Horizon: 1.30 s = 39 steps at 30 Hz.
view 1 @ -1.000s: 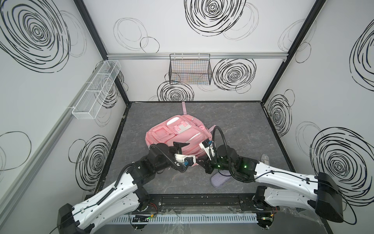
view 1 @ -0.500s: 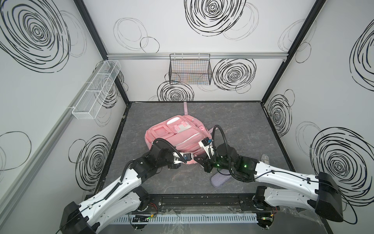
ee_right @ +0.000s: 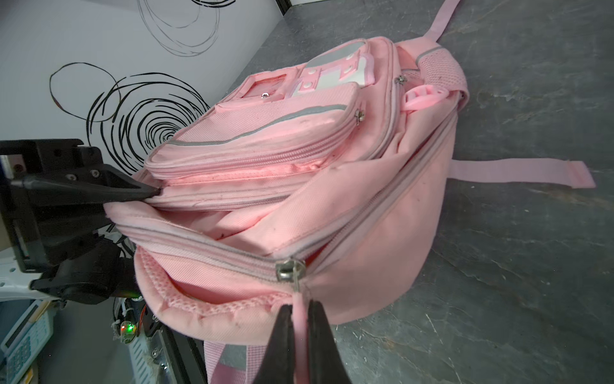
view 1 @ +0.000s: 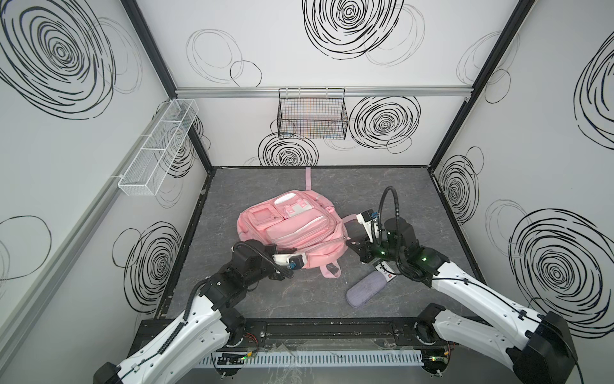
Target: Pack the student bag
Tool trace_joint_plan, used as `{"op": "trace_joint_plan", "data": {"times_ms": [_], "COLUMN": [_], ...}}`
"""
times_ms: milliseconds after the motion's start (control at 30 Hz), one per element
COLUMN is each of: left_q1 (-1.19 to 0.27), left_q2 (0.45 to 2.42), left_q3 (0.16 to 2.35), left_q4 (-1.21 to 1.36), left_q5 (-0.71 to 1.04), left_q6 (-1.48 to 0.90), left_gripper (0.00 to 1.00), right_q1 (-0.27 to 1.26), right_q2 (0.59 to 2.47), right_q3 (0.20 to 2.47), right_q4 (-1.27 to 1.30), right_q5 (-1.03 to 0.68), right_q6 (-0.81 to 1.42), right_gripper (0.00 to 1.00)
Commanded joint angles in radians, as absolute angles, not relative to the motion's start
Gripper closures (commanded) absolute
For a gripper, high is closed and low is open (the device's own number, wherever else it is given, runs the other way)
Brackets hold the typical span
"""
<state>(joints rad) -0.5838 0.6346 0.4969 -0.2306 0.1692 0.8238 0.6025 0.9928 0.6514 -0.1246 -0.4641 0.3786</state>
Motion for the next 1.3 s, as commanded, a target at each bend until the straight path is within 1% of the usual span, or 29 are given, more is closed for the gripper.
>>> {"op": "trace_joint_plan", "data": {"times_ms": [0, 33, 67, 167, 233, 333, 433, 533, 567, 633, 667, 733, 833, 867, 933, 967, 1067, 1167, 1267], "left_q1": [-0.557, -0.566, -0.581, -0.667, -0.768, -0.896, -0.963, -0.970, -0.968, -0.958, -0.950, -0.930, -0.910, -0.906, -0.902, -0.901, -0.893, -0.878, -0.866], "left_q2": [0.614, 0.623, 0.635, 0.691, 0.745, 0.827, 0.886, 0.921, 0.927, 0.929, 0.928, 0.928, 0.940, 0.947, 0.961, 0.963, 0.940, 0.876, 0.798], "left_q3": [0.561, 0.599, 0.626, 0.688, 0.709, 0.728, 0.716, 0.686, 0.676, 0.662, 0.658, 0.657, 0.655, 0.657, 0.654, 0.652, 0.627, 0.588, 0.541], "left_q4": [-0.241, -0.269, -0.277, -0.253, -0.215, -0.203, -0.185, -0.181, -0.181, -0.181, -0.184, -0.197, -0.220, -0.226, -0.240, -0.244, -0.226, -0.186, -0.137], "left_q5": [0.103, 0.160, 0.190, 0.175, 0.095, -0.002, -0.034, -0.045, -0.066, -0.107, -0.117, -0.112, -0.077, -0.072, -0.060, -0.061, -0.088, -0.111, -0.130], "left_q6": [0.775, 0.757, 0.734, 0.636, 0.567, 0.491, 0.451, 0.433, 0.428, 0.422, 0.423, 0.432, 0.445, 0.446, 0.454, 0.461, 0.471, 0.478, 0.485], "left_gripper": [0.40, 0.35, 0.33, 0.37, 0.37, 0.37, 0.41, 0.49, 0.53, 0.66, 0.69, 0.76, 0.80, 0.84, 0.98, 1.00, 1.00, 1.00, 1.00], "right_q1": [0.607, 0.651, 0.691, 0.795, 0.842, 0.896, 0.919, 0.922, 0.922, 0.922, 0.922, 0.918, 0.910, 0.909, 0.908, 0.907, 0.879, 0.803, 0.696], "right_q2": [0.992, 1.000, 1.011, 1.048, 1.066, 1.077, 1.080, 1.075, 1.075, 1.074, 1.071, 1.067, 1.068, 1.068, 1.062, 1.056, 1.039, 1.027, 1.012], "right_q3": [0.671, 0.688, 0.706, 0.739, 0.740, 0.743, 0.749, 0.757, 0.763, 0.770, 0.773, 0.775, 0.782, 0.785, 0.782, 0.779, 0.765, 0.749, 0.722], "right_q4": [-0.073, -0.058, -0.049, -0.002, 0.045, 0.086, 0.097, 0.098, 0.089, 0.069, 0.060, 0.055, 0.058, 0.059, 0.065, 0.067, 0.055, 0.009, -0.035], "right_q5": [-0.432, -0.421, -0.411, -0.415, -0.422, -0.402, -0.393, -0.394, -0.389, -0.376, -0.370, -0.362, -0.368, -0.368, -0.363, -0.357, -0.360, -0.392, -0.427], "right_q6": [0.427, 0.438, 0.445, 0.495, 0.540, 0.571, 0.584, 0.585, 0.580, 0.567, 0.560, 0.551, 0.547, 0.545, 0.538, 0.536, 0.526, 0.499, 0.463], "right_gripper": [1.00, 1.00, 1.00, 1.00, 1.00, 1.00, 1.00, 1.00, 1.00, 1.00, 1.00, 1.00, 1.00, 1.00, 1.00, 1.00, 1.00, 1.00, 1.00]}}
